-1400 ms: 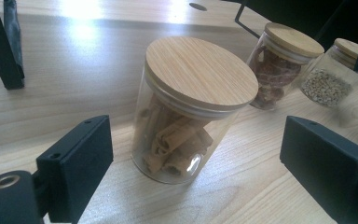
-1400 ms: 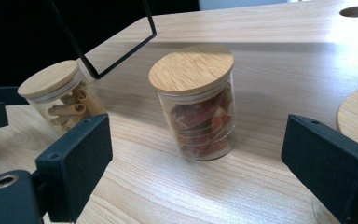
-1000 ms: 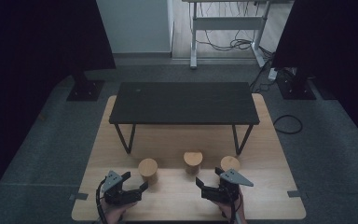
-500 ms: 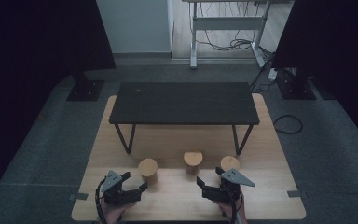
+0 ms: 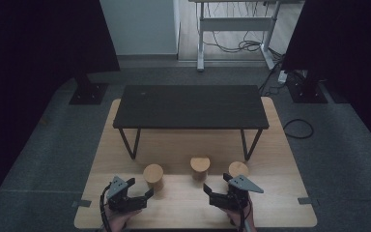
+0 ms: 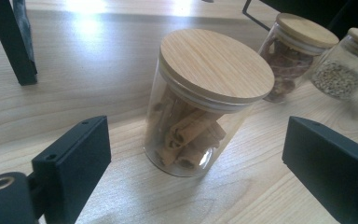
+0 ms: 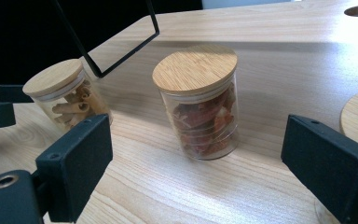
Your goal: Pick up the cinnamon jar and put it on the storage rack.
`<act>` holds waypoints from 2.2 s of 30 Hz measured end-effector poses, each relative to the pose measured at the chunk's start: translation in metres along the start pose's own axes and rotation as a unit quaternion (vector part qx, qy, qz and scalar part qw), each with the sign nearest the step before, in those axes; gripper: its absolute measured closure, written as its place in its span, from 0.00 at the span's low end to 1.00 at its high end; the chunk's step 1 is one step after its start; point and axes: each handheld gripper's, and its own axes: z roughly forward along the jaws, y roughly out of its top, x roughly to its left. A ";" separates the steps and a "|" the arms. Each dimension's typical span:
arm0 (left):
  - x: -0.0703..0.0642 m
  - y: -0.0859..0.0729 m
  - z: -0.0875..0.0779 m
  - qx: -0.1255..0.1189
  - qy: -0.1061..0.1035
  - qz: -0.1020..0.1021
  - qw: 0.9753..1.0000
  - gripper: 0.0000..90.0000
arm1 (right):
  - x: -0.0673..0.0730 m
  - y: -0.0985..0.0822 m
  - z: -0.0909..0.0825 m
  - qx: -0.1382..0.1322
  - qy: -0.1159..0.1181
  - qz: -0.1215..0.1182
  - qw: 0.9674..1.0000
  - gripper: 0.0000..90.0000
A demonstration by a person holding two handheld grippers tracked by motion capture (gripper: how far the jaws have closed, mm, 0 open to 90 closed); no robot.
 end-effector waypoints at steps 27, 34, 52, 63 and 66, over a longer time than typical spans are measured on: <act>-0.012 0.004 0.027 0.007 0.012 0.054 0.998 0.06 | 0.004 -0.002 0.004 0.014 -0.004 -0.006 1.000 0.09; -0.015 0.006 0.035 0.009 0.016 0.063 0.998 0.06 | 0.004 -0.003 0.006 0.019 -0.005 -0.008 1.000 0.09; -0.013 0.018 0.060 0.030 0.016 0.083 0.996 0.08 | 0.006 -0.003 0.007 0.024 -0.007 -0.010 1.000 0.09; -0.004 0.019 0.065 0.035 -0.002 0.085 0.996 0.26 | 0.007 -0.003 0.007 0.025 -0.007 -0.012 1.000 0.09; -0.004 0.018 0.065 0.032 -0.002 0.087 0.996 0.26 | 0.007 -0.003 0.007 0.025 -0.008 -0.011 1.000 0.09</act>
